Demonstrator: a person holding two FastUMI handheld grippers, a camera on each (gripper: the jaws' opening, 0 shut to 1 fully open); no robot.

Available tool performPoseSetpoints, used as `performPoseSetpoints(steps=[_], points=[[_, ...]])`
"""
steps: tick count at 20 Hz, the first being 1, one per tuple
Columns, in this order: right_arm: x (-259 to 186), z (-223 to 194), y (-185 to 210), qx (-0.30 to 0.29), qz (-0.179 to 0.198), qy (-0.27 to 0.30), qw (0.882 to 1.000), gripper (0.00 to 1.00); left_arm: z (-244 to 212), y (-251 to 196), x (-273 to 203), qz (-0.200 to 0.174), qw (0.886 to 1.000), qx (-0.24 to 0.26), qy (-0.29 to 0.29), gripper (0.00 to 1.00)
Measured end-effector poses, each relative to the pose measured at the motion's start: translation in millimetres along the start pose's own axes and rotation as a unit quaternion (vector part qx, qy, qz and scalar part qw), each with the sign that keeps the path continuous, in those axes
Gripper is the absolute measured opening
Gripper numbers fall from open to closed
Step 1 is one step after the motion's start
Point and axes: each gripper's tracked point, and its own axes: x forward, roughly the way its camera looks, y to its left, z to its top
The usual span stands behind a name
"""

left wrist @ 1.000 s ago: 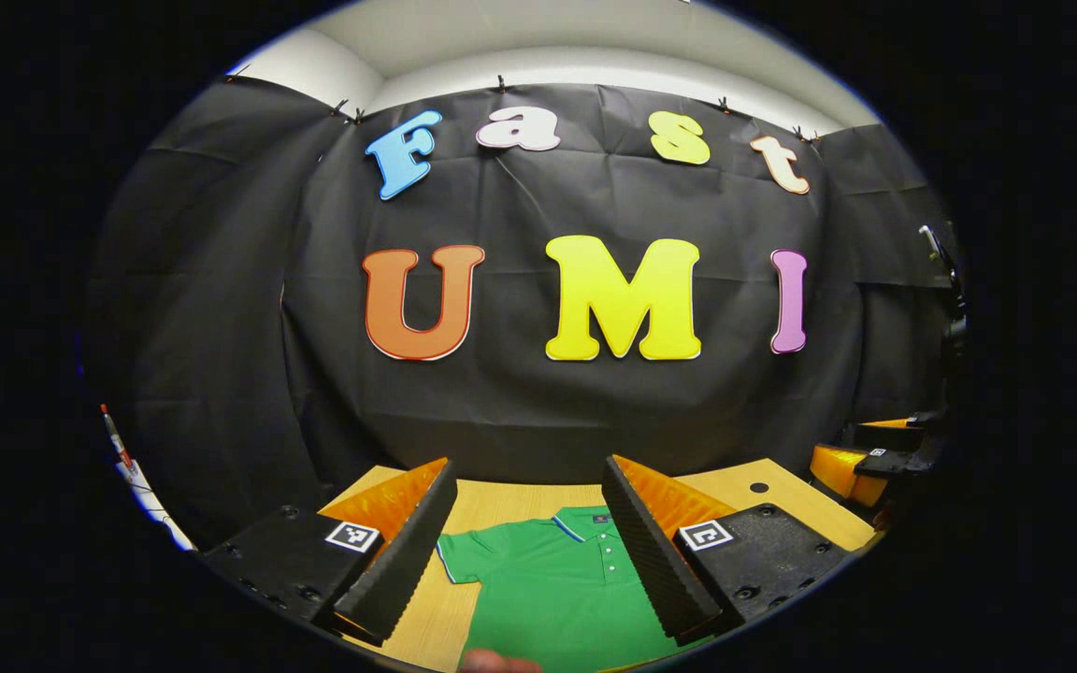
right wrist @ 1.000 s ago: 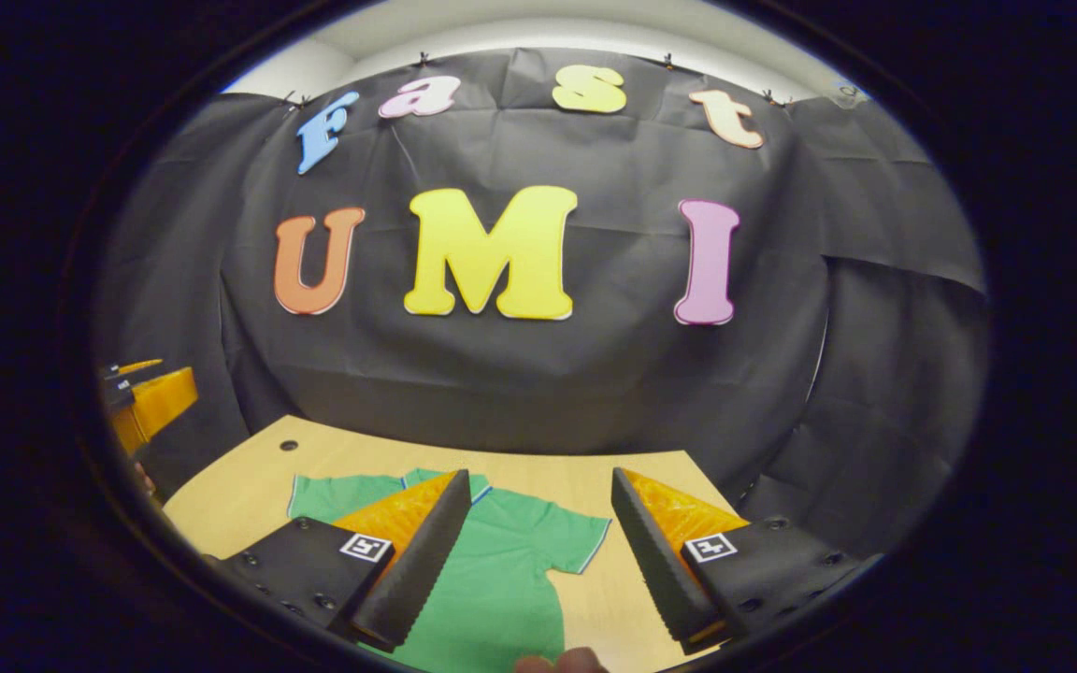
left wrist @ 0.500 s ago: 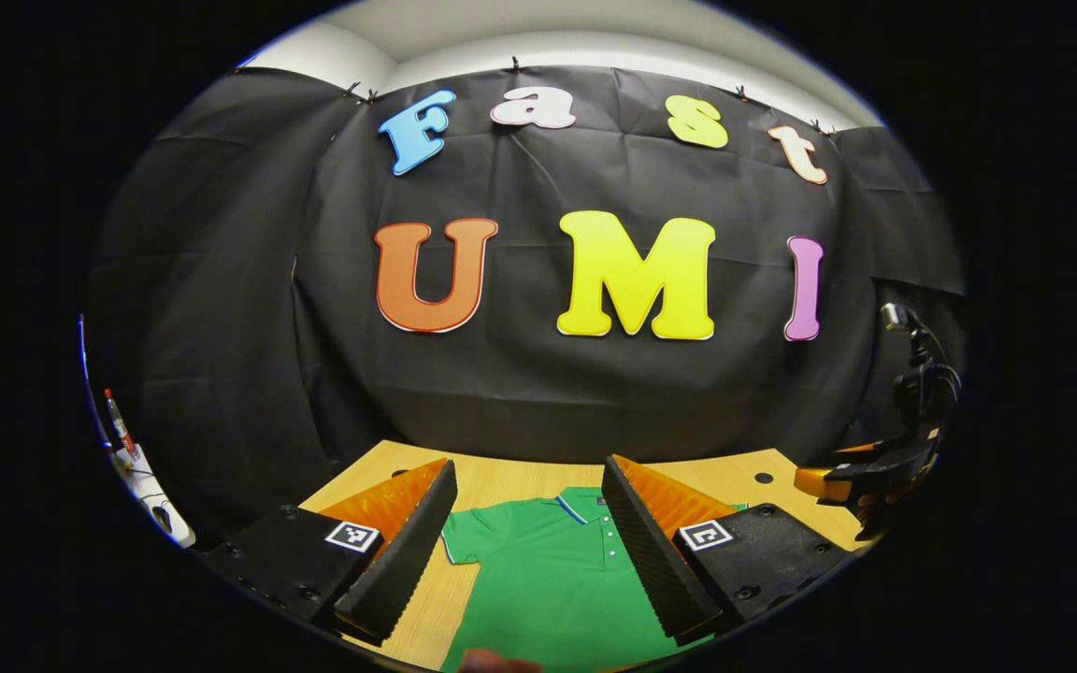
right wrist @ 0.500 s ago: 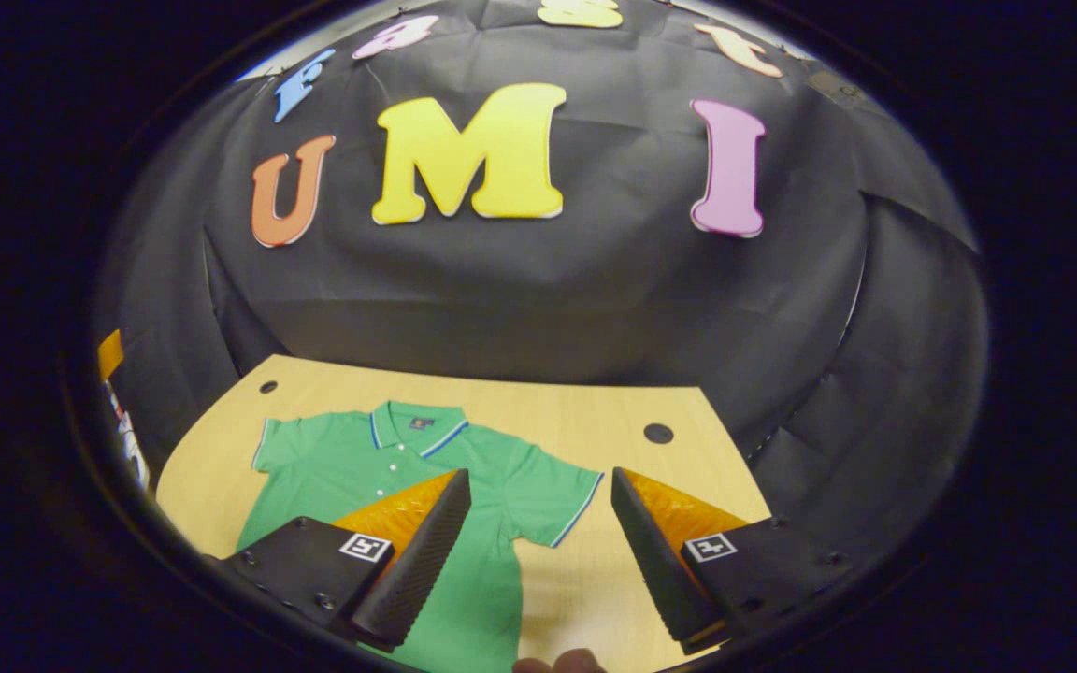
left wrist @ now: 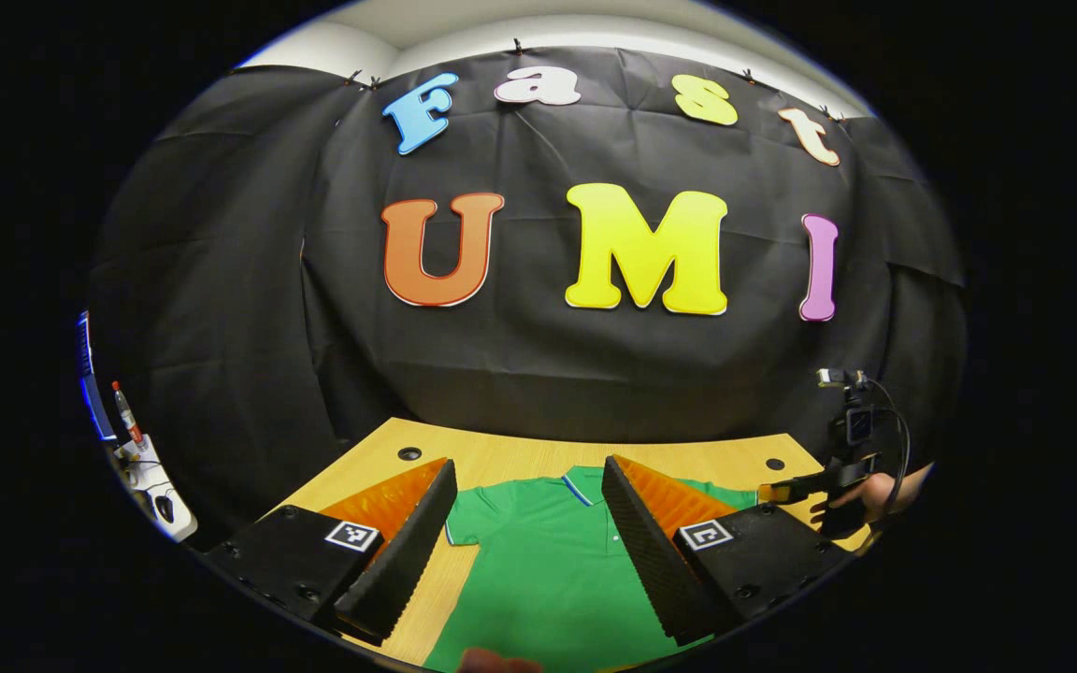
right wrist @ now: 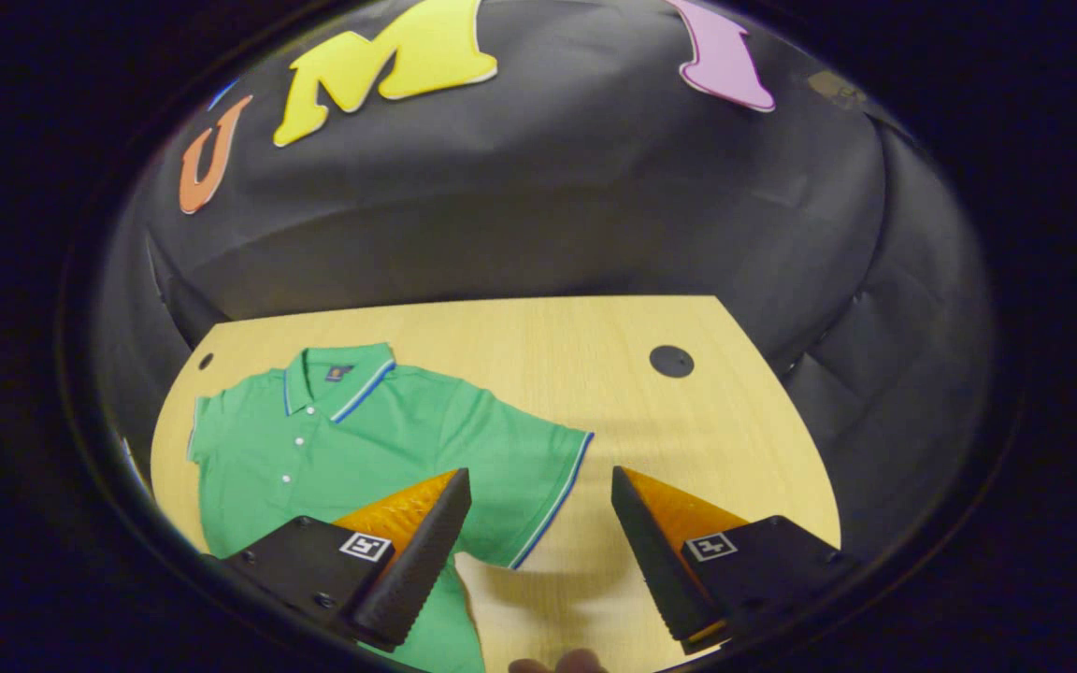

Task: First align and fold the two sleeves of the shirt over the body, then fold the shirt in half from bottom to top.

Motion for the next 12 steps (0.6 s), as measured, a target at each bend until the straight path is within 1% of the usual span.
performPoseSetpoints(steps=[3, 6, 8, 11, 12], points=[[29, -7, -3, -0.006, -0.003, 0.019, 1.000, 0.98, -8, 1, 2, 0.009, 1.000, 0.004, 0.013, 1.00], [54, -4, -5, -0.018, -0.006, 0.020, 1.000, 0.98, -20, 0, 6, 0.017, 0.999, 0.008, 0.028, 1.00], [64, -3, -4, -0.026, -0.001, 0.023, 0.999, 0.99, -25, 0, 9, 0.019, 0.999, 0.009, 0.036, 1.00], [79, -11, -7, -0.025, 0.002, 0.033, 0.999, 0.96, -25, -2, 14, 0.021, 0.999, 0.014, 0.038, 1.00], [80, -17, -6, -0.020, 0.010, 0.041, 0.999, 0.94, -25, -4, 15, 0.020, 0.999, 0.014, 0.038, 1.00]])
